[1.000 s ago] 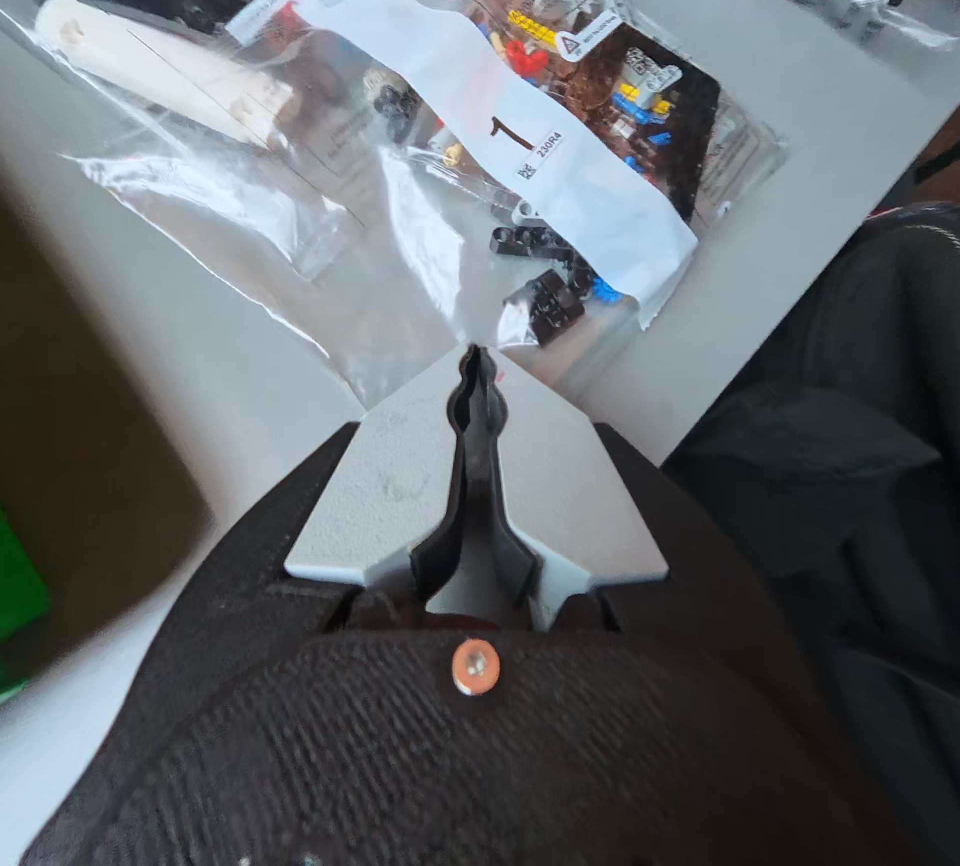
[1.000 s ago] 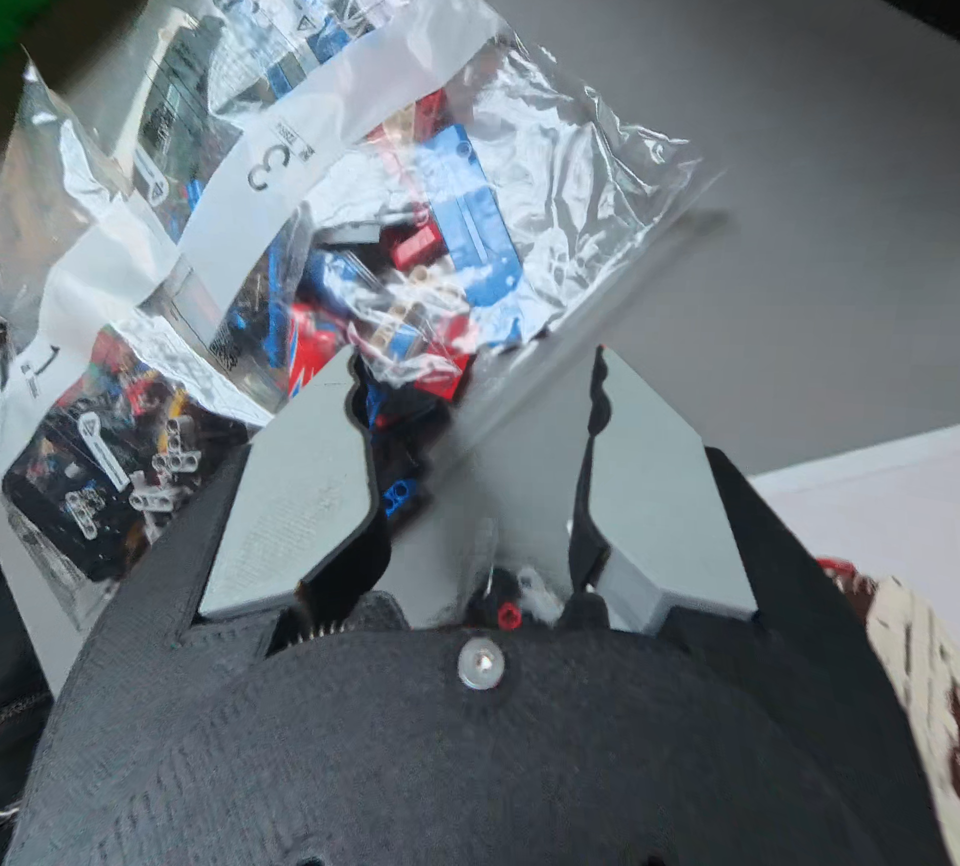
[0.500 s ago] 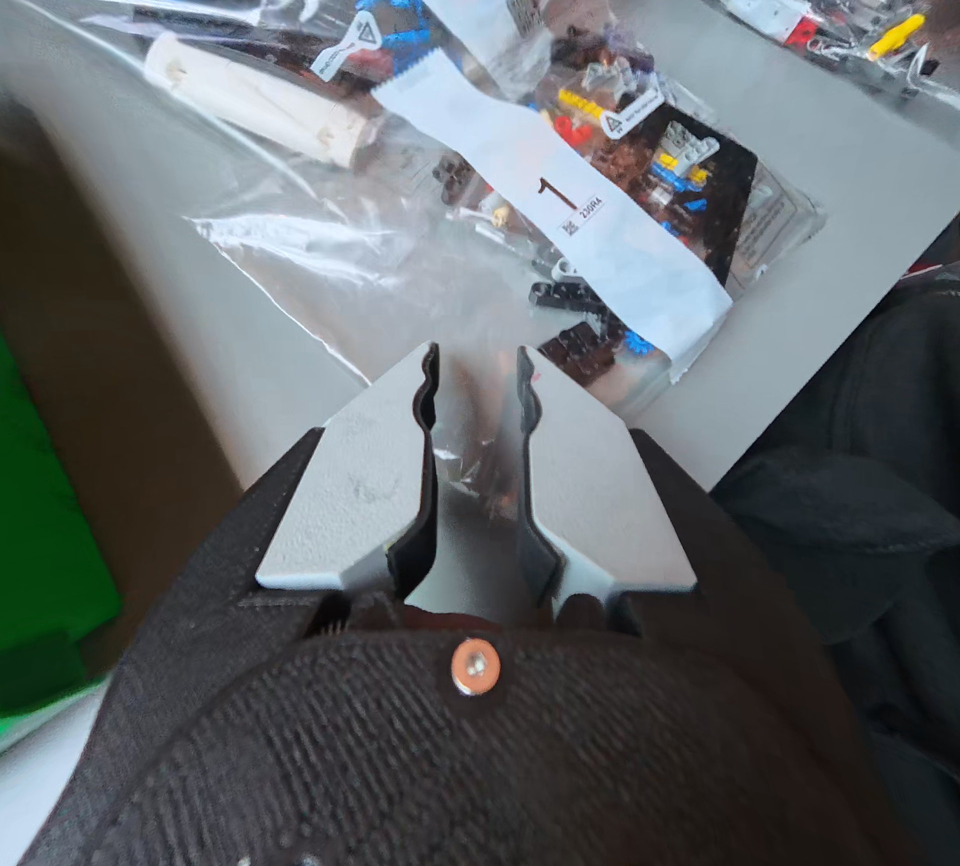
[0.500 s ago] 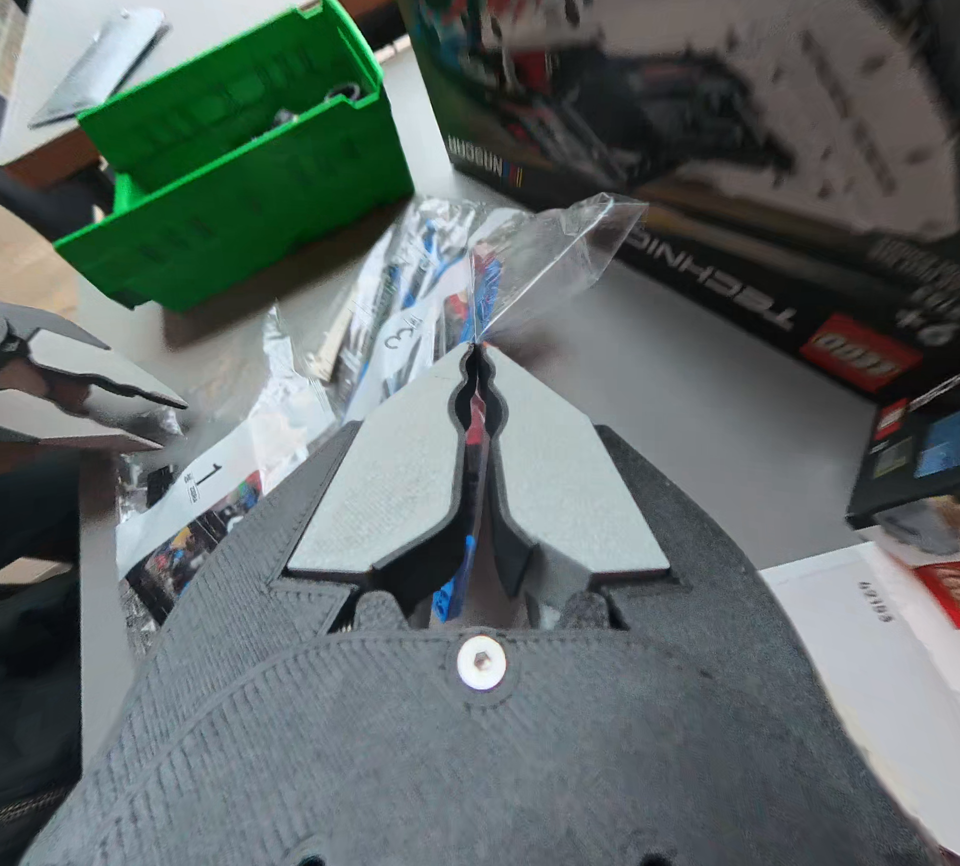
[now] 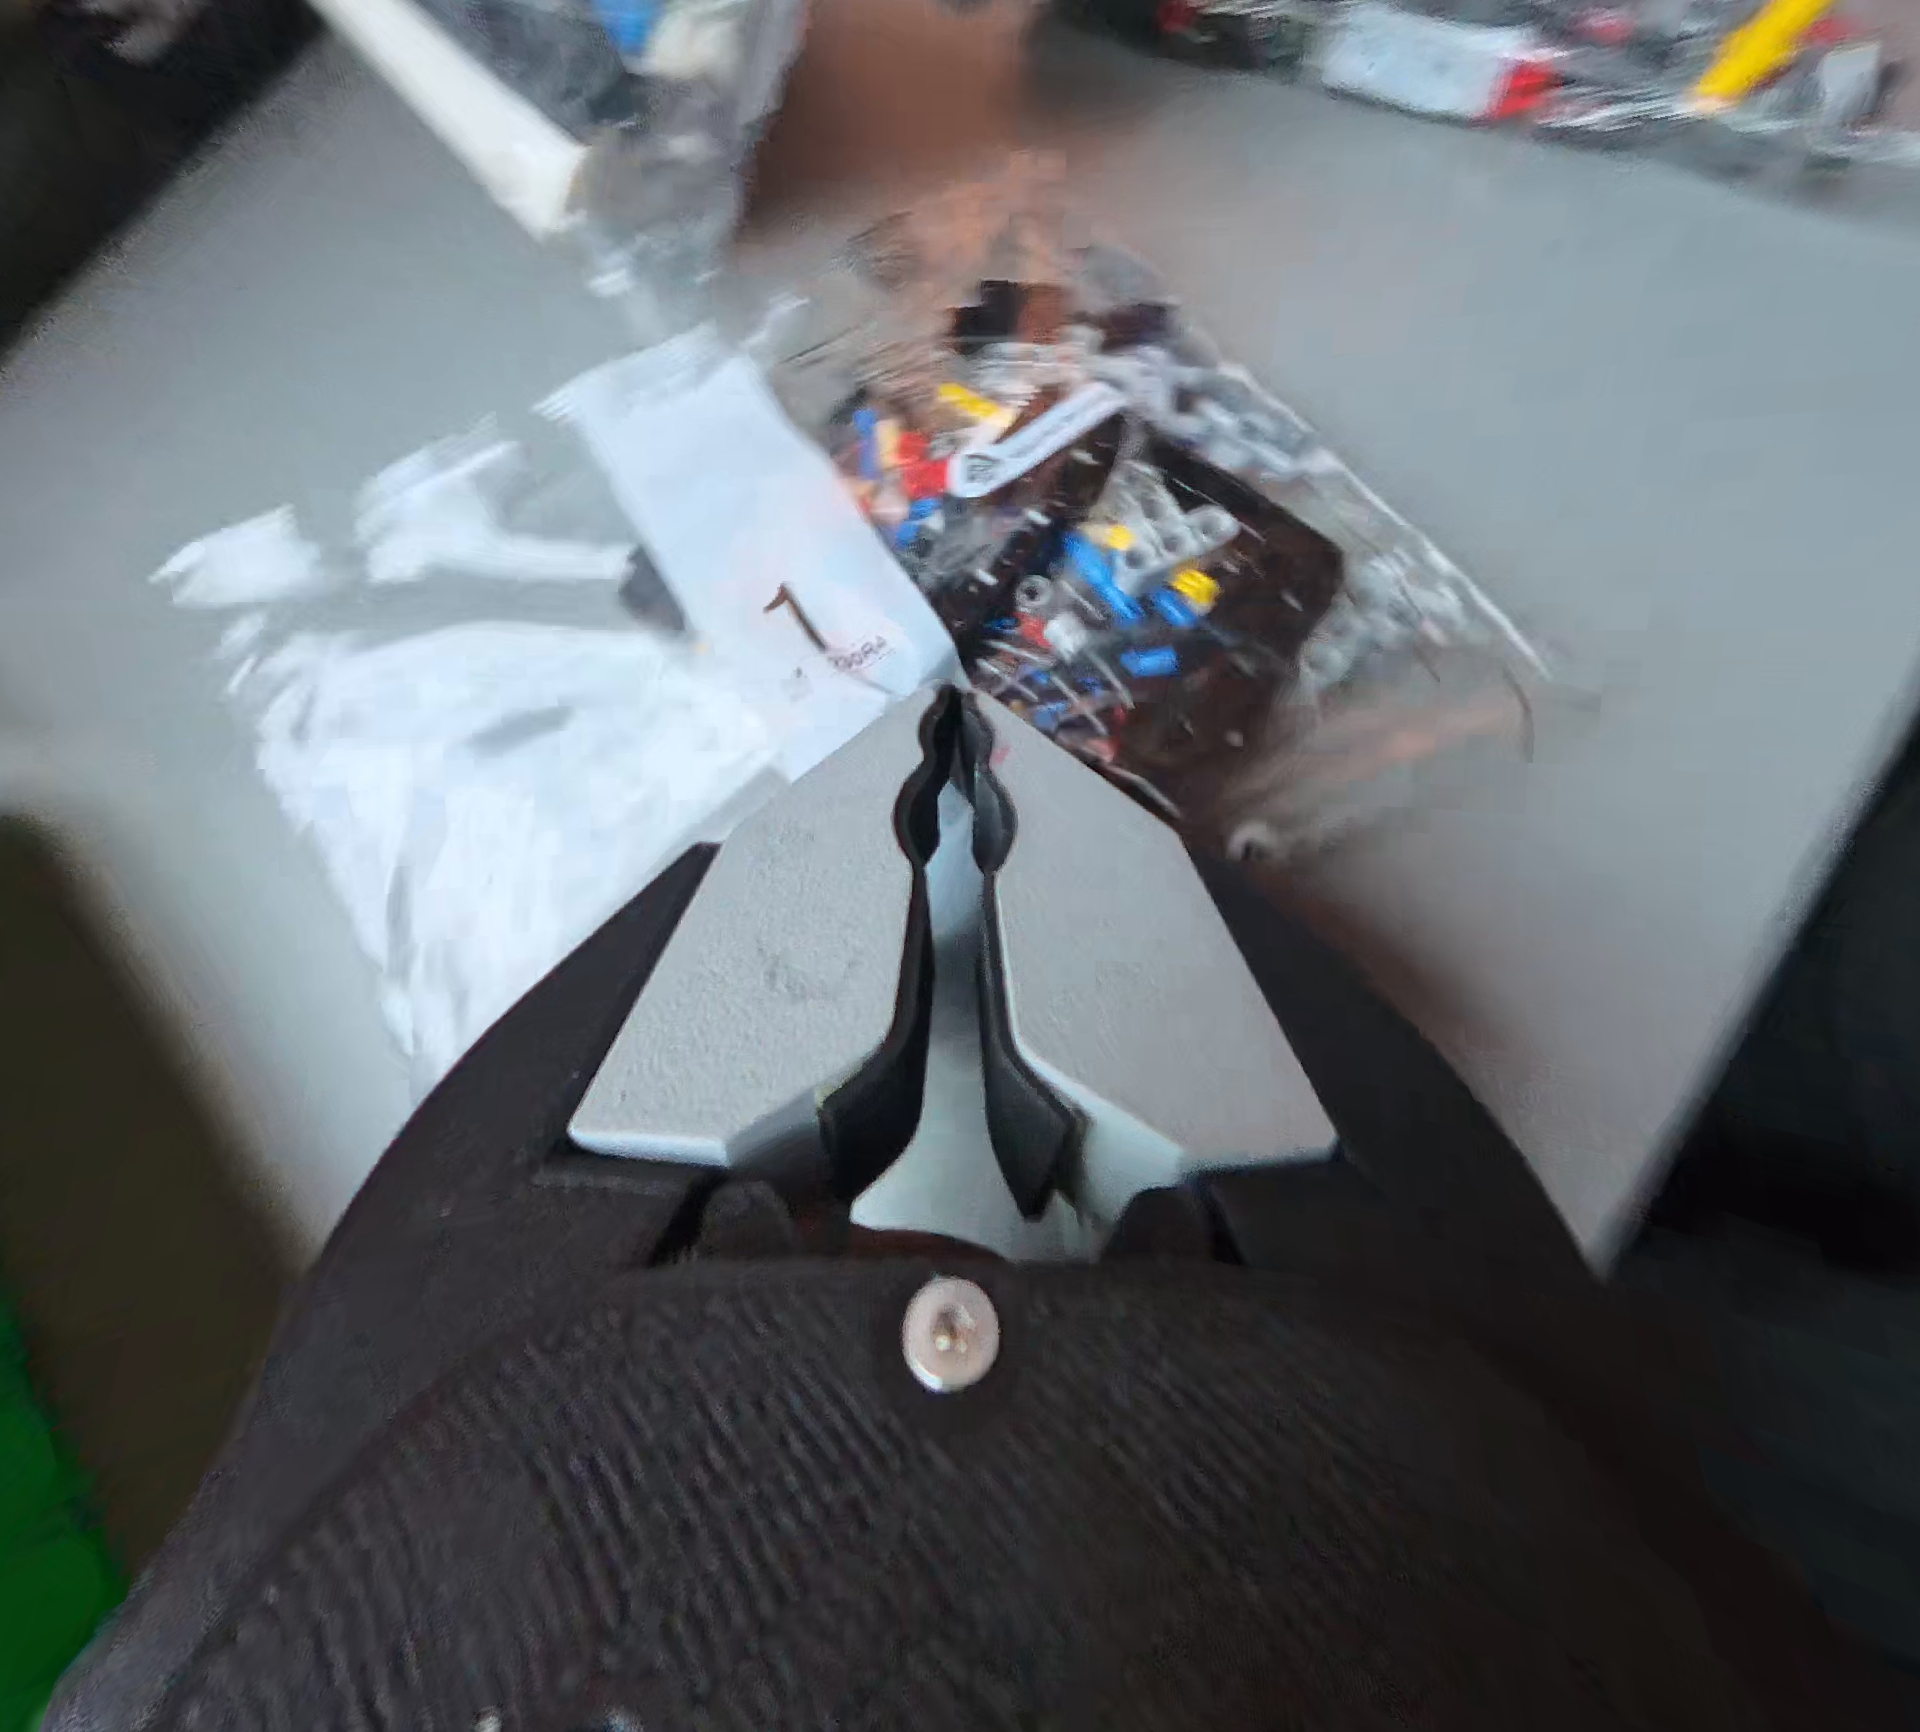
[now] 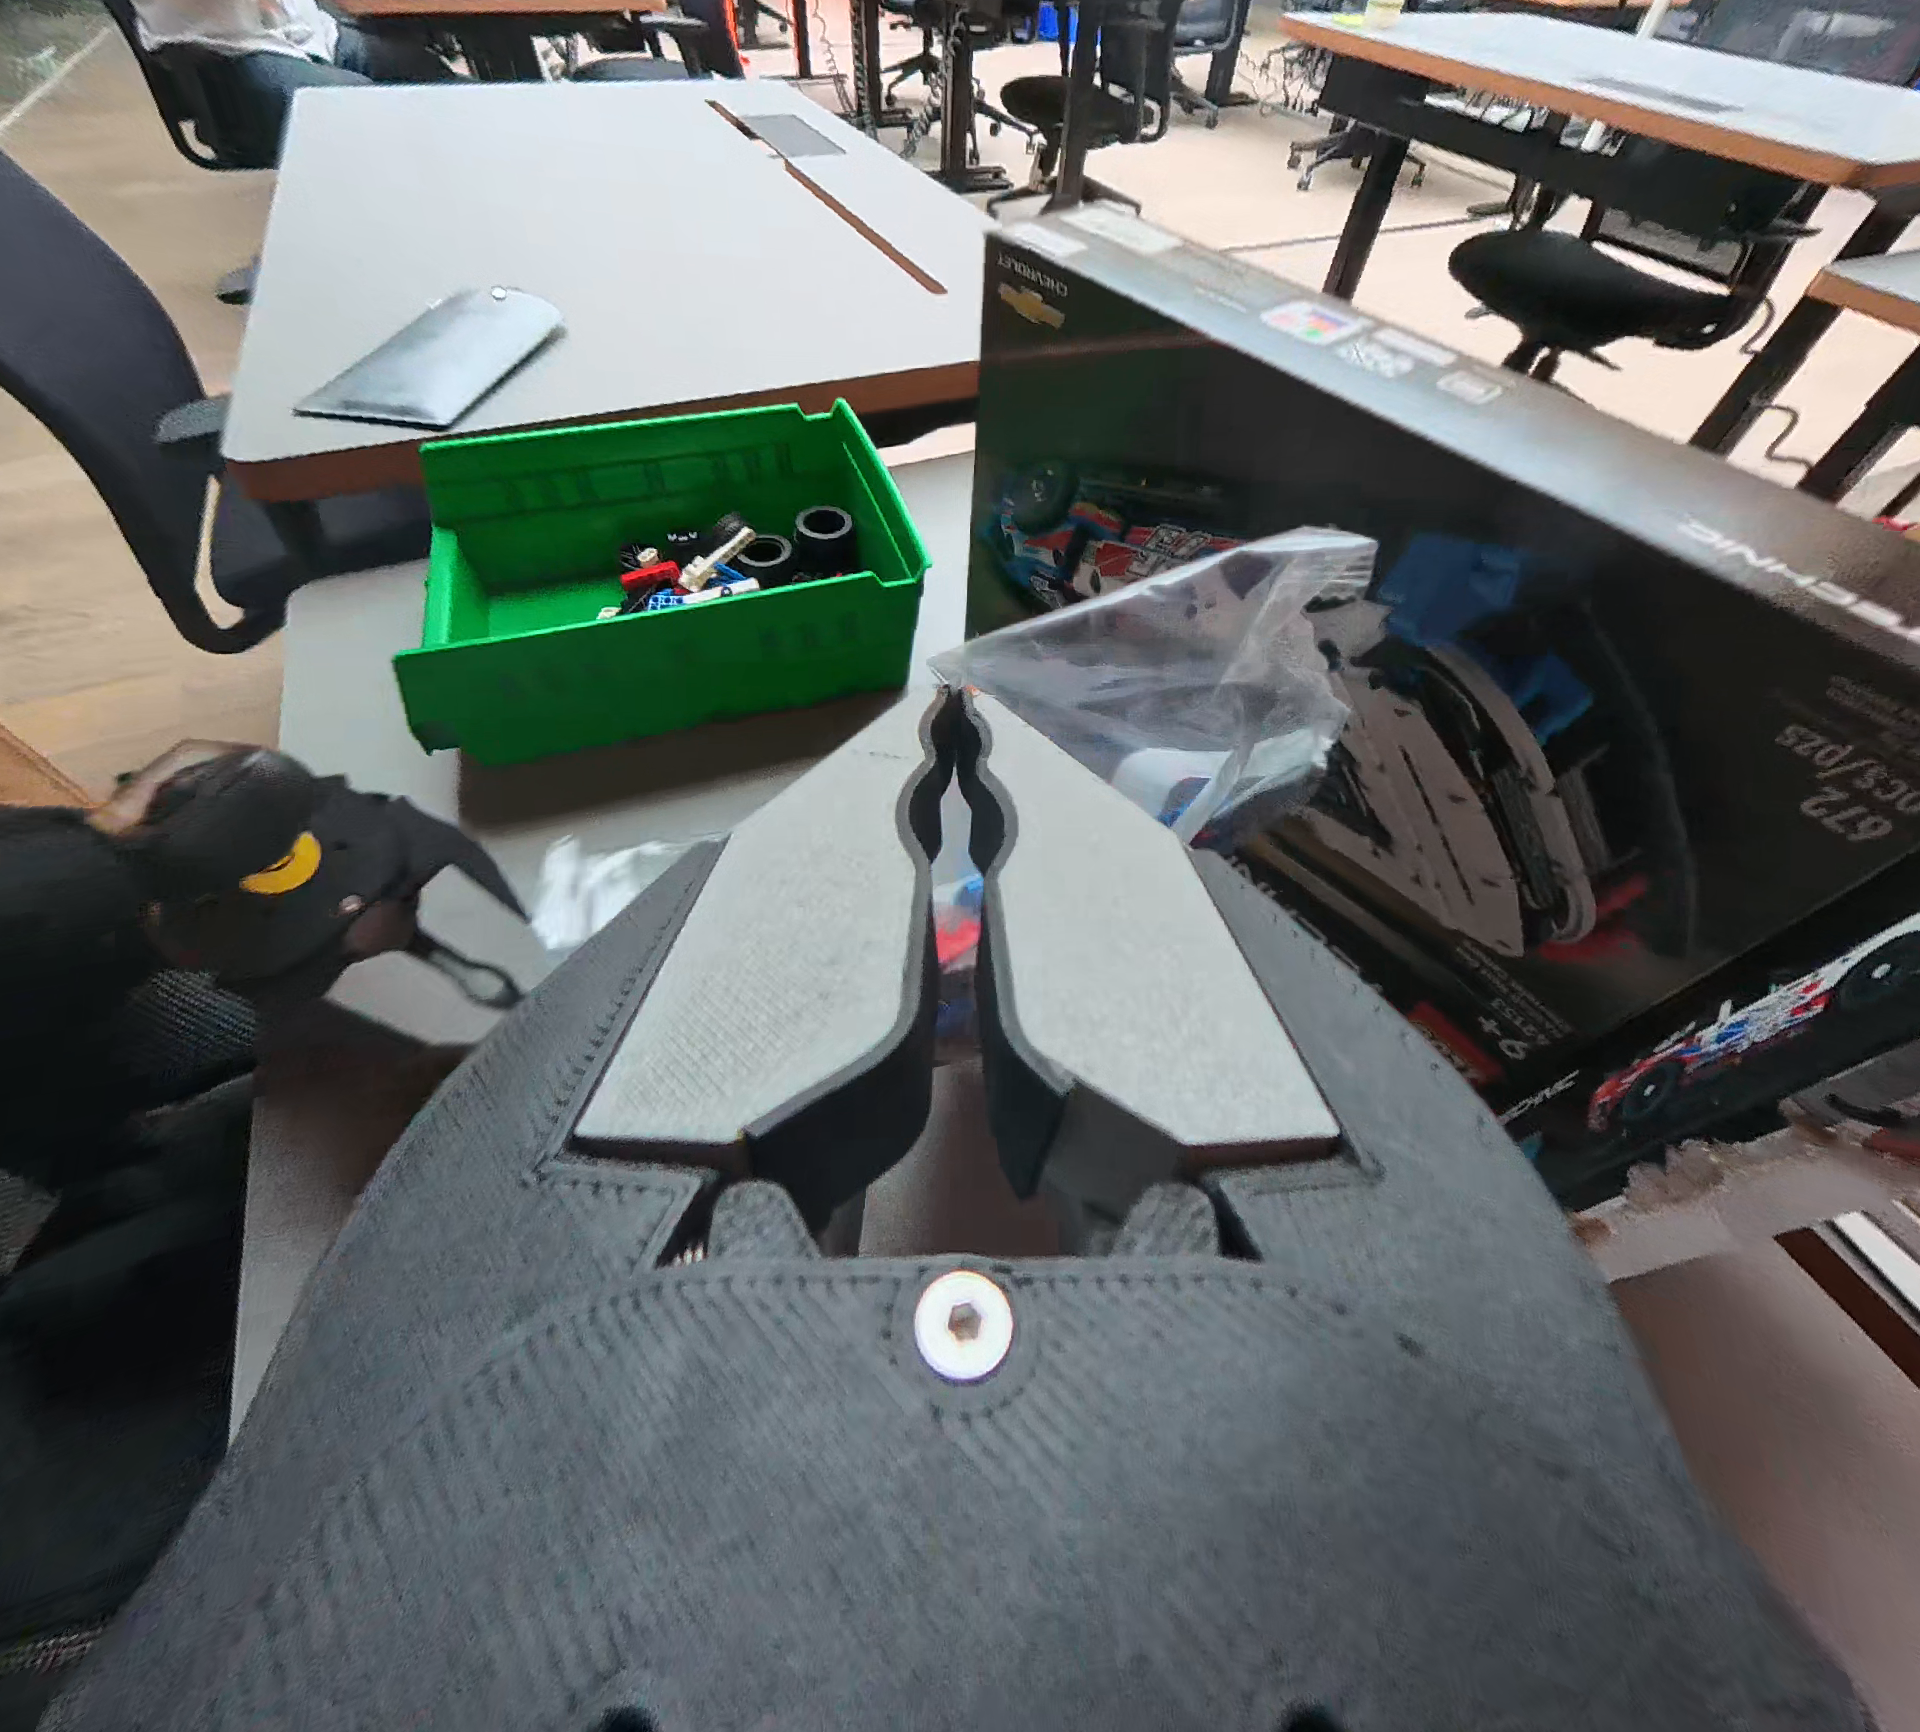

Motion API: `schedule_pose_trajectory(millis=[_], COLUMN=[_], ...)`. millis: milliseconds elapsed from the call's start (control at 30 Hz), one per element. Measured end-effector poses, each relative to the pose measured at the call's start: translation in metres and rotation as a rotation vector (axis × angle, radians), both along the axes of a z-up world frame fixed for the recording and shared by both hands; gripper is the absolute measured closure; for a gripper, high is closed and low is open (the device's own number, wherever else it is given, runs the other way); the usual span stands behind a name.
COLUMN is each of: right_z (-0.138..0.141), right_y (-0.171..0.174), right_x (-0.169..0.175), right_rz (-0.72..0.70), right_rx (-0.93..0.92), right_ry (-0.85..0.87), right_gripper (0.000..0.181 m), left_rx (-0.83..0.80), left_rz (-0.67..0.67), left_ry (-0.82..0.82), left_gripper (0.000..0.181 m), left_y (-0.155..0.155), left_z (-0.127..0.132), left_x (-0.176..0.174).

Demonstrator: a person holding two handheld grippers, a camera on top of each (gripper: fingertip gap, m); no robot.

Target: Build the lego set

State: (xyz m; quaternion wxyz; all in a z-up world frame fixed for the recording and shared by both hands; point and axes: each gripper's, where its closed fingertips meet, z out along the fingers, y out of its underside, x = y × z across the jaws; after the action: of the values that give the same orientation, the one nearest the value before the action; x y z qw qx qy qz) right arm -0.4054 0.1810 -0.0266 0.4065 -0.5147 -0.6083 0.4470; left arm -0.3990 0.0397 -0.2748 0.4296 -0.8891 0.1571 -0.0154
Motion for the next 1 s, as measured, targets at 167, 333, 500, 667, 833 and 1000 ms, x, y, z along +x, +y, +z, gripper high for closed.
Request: schedule_pose_trajectory(millis=[167, 333, 500, 667, 833, 1000], right_z=[0.017, 0.030, 0.039, 0.036, 0.040, 0.033], right_y=[-0.015, -0.023, -0.028, -0.027, -0.020, -0.009], right_x=[0.013, 0.017, 0.005, 0.015, 0.027, 0.031], right_rz=[-0.007, -0.059, -0.151, -0.208, -0.253, -0.281], right_rx=[0.061, 0.060, 0.098, 0.119, 0.110, 0.182], right_ry=[0.040, 0.117, 0.150, 0.137, 0.166, 0.088], right_gripper=[0.181, 0.181, 0.181, 0.181, 0.181, 0.181], left_rx=[0.022, 0.249, 0.383, 0.537, 0.572, 0.506], left_rz=[0.147, 0.040, 0.122, 0.185, 0.222, 0.094], left_ry=[0.161, 0.104, 0.191, 0.163, 0.135, -0.045], left_gripper=[0.166, 0.122, 0.095, 0.150, 0.177, 0.181], left_y=[0.015, 0.041, 0.086, 0.093, 0.084, 0.060], left_z=[0.014, 0.061, 0.089, 0.121, 0.130, 0.142], left_x=[-0.050, 0.021, 0.053, 0.038, 0.021, 0.021])
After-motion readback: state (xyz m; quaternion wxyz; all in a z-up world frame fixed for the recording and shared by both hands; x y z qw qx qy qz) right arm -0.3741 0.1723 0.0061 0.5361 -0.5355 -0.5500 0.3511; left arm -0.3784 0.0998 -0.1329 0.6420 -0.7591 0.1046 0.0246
